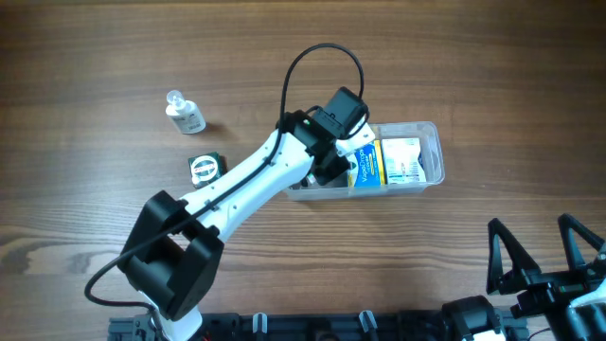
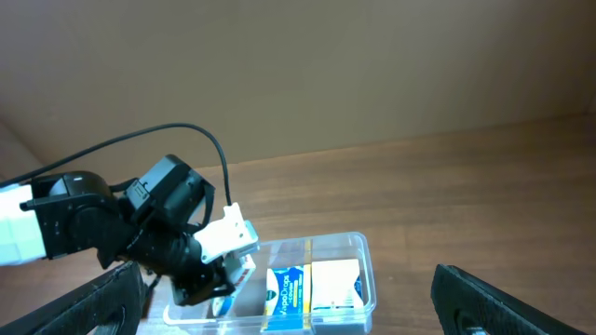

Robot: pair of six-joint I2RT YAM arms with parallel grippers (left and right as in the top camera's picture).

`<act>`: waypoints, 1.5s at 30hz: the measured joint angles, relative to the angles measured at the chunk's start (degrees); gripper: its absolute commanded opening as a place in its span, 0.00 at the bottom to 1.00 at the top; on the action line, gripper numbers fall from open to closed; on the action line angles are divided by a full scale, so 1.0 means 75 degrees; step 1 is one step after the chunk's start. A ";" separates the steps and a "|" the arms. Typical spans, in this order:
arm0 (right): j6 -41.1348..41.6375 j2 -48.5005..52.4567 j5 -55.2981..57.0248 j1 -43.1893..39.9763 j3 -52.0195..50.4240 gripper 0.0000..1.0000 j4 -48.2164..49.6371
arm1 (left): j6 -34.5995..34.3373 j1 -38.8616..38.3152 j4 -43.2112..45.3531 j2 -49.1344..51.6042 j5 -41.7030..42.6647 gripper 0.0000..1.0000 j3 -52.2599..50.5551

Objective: Pack container
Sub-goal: 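Place the Panadol box into the container's left side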

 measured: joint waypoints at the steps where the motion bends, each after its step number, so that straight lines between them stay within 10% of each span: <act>1: 0.0000 0.0000 0.0000 0.0000 0.0000 1.00 0.0000 | 0.0376 0.0058 -0.0003 0.0003 -0.0061 0.46 0.0000; 16: 0.0000 0.0000 0.0000 0.0000 0.0000 1.00 0.0000 | 0.3110 0.0166 0.0213 0.0105 -0.0230 0.60 0.0000; 29: 0.0000 0.0000 0.0000 0.0000 0.0000 1.00 0.0000 | 0.0277 -0.0405 0.2186 0.0612 0.1262 0.51 0.0003; 45: 0.0000 0.0000 0.0000 0.0000 0.0000 1.00 -0.0003 | -0.1425 -0.0402 0.1848 0.1207 0.0256 0.52 0.0009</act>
